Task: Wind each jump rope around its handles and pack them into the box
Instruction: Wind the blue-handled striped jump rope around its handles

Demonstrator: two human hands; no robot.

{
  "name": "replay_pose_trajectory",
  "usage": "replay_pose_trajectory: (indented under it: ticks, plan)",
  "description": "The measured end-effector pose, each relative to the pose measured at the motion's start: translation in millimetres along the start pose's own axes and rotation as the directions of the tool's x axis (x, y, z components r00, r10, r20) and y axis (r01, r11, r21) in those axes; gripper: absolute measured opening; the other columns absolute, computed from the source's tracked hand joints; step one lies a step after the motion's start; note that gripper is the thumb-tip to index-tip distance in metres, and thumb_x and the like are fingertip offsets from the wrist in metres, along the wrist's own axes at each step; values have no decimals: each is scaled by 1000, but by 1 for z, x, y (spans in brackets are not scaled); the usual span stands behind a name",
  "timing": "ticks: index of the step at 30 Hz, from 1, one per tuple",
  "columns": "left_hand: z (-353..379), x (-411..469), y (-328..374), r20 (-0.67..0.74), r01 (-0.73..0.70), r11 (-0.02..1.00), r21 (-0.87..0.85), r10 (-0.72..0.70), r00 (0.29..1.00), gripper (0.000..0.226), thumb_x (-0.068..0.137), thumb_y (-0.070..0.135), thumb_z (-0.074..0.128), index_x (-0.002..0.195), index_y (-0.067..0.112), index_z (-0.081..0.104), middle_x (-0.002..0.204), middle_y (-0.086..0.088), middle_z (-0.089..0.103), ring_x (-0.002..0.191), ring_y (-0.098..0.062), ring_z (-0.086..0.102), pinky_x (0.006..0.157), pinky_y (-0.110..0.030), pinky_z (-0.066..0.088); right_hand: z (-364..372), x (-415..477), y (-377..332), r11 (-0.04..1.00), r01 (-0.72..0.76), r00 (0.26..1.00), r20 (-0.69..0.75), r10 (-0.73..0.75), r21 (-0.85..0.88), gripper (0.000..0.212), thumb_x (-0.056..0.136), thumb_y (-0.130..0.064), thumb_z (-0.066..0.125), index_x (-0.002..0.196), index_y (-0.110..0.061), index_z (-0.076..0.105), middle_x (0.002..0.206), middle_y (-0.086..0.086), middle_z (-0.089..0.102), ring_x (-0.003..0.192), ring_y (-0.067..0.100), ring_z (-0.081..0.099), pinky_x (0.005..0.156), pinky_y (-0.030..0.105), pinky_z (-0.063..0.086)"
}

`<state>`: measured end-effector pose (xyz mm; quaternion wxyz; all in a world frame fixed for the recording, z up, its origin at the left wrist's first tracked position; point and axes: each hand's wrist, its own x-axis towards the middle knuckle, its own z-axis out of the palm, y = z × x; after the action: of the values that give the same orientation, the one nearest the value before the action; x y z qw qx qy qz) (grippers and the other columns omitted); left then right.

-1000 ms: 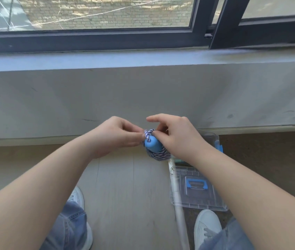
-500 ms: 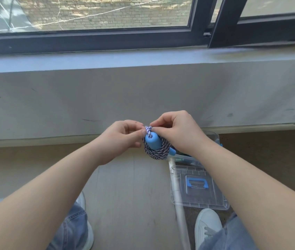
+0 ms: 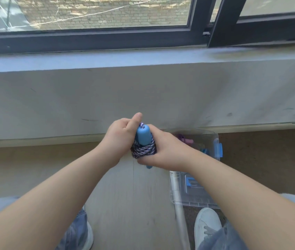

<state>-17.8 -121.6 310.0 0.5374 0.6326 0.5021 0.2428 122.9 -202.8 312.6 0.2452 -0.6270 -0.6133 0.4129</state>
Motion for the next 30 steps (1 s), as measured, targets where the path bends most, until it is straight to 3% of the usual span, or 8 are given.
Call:
replay_pose_trajectory:
  ticks: [5,8,10,15,18,25,27,30]
  plan:
    - [-7,2,-3,94,157,983,-92,-149,984,50,84,70,54,68,24,64,94,1,64,88,-18,49,80,-36,37,-6,9,12,999,-7,994,-109,3,-37,50,74,-26,75,115,-44,53,96,-17,65,83,-1,61,70,19,48]
    - [-7,2,-1,140,178,976,-126,-160,977,48,90,63,54,64,23,58,87,0,63,84,-18,51,81,-34,41,3,13,14,992,28,988,-144,-46,-122,54,65,-34,84,107,-47,52,100,-23,62,96,-2,57,77,21,46]
    - [-7,0,2,154,189,968,-162,-164,974,46,94,55,53,70,17,61,82,2,66,79,-15,58,82,-31,46,11,16,17,991,40,980,-189,-64,-128,56,68,-32,81,115,-46,53,105,-22,62,99,1,58,80,21,47]
    - [-5,-7,-6,284,122,990,-69,-98,954,55,73,52,74,98,3,66,93,-1,62,89,-14,52,81,-32,38,8,22,34,876,-42,954,-279,-108,-480,51,79,-25,70,127,-31,53,107,-3,57,96,25,59,79,37,48]
    - [-5,-11,-6,282,82,996,-44,-66,957,56,70,47,73,110,7,68,93,-1,56,86,-13,47,82,-32,37,5,26,46,833,-88,946,-309,-102,-546,46,80,-32,69,122,-27,53,103,-1,54,91,30,60,79,44,52]
    - [-3,-17,-5,214,16,998,62,-29,976,11,84,23,76,93,30,75,88,-3,64,82,-13,52,75,-28,41,2,26,56,762,-133,951,-299,-82,-633,41,81,-32,66,118,-27,50,102,-1,50,91,31,58,79,44,50]
    - [-6,-18,-2,183,0,998,55,-10,983,12,81,21,79,83,32,75,92,-10,70,85,-12,60,81,-29,48,2,26,56,750,-129,940,-320,-115,-649,44,80,-33,68,120,-27,50,103,0,50,91,30,57,77,44,49]
    - [-7,-20,-4,92,16,997,76,-23,995,23,77,22,83,99,27,74,90,-1,77,83,-9,65,77,-26,50,1,24,54,761,-125,944,-312,-106,-637,48,79,-34,69,122,-27,49,105,0,50,92,30,57,79,46,51]
